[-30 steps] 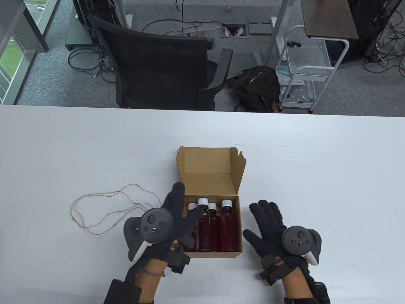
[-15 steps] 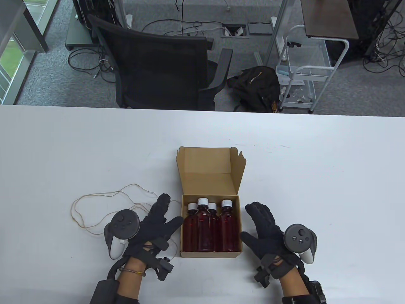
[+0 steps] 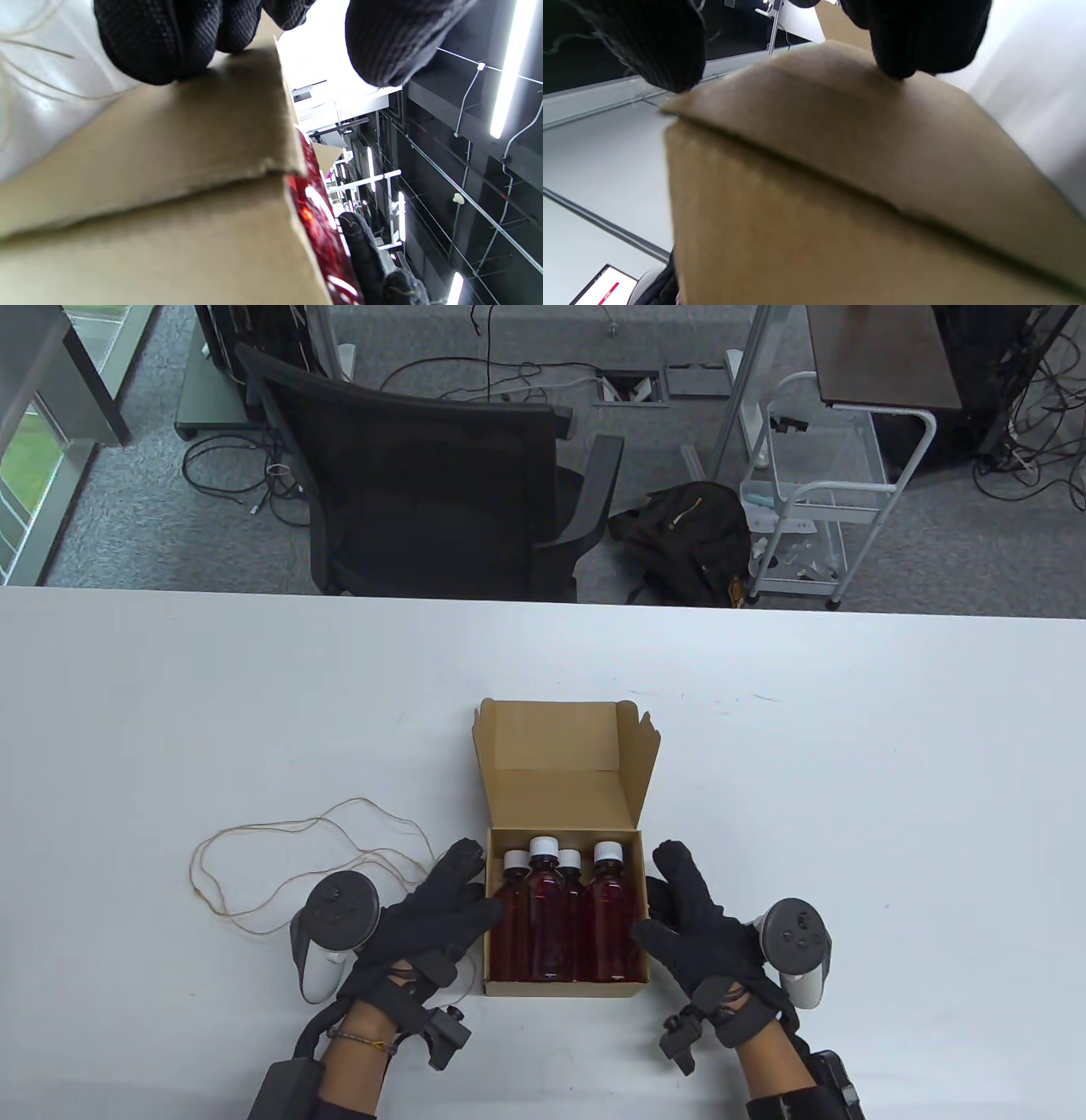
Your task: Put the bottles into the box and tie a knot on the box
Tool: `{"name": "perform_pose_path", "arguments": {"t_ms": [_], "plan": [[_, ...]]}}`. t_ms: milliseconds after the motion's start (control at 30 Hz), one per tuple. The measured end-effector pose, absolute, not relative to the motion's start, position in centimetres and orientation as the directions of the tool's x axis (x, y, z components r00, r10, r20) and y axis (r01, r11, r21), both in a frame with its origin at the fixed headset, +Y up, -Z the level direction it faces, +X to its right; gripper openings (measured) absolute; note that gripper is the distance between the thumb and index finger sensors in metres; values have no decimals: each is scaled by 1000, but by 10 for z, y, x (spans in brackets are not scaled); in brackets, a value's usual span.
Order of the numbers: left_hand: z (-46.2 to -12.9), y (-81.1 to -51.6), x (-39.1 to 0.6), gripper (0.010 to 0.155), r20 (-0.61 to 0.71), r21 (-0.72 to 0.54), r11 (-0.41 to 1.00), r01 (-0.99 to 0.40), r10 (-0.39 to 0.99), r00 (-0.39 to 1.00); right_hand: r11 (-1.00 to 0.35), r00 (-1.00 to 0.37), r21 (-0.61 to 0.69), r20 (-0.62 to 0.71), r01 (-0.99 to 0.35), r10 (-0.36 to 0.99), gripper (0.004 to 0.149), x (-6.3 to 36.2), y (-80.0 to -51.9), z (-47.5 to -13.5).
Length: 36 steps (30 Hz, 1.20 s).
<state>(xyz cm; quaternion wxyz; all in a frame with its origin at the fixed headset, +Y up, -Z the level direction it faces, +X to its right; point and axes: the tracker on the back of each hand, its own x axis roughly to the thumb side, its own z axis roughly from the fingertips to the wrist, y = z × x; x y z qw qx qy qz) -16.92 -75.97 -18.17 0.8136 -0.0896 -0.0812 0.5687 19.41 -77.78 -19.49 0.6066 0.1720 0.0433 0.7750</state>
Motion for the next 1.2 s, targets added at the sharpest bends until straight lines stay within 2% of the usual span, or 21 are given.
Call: {"name": "perform_pose_path", "arguments": {"t_ms": [167,267,400,533,633,767,900,967,1033,1100,1200], "plan": [[-181,-761,-171,89,18,-233,377,-896,923,384,-320,-291,151,185,-935,939,89,207,-777,-196],[-182,-763,-167,91,13,-298,396,-868,911,411,-356,-335,124,166,-926,928,91,212,-778,-197],[-184,-767,-161,93,1,-346,405,-846,902,431,-372,-355,185,119,-910,927,91,213,-781,-199],[-185,-769,-157,90,-25,-391,362,-846,915,403,-219,-220,291,29,-931,975,88,207,-790,-200],[-187,-774,-152,91,-42,-456,279,-845,942,334,-41,-50,378,-13,-925,999,82,199,-797,-202],[-188,-772,-150,94,-9,-462,265,-846,953,303,-6,2,372,20,-928,1000,78,195,-795,-202],[-186,-770,-148,94,49,-404,271,-874,960,275,27,52,335,67,-942,996,75,194,-791,-201],[-185,-766,-149,92,100,-344,315,-885,949,299,19,53,327,96,-945,994,75,194,-789,-200],[-185,-766,-151,87,123,-337,316,-887,949,291,12,54,321,122,-947,991,72,193,-787,-199],[-184,-767,-153,82,110,-336,258,-906,966,235,24,68,326,124,-945,990,71,194,-788,-199],[-185,-772,-159,70,78,-326,137,-935,990,118,146,184,345,81,-927,979,65,195,-793,-200]]}}
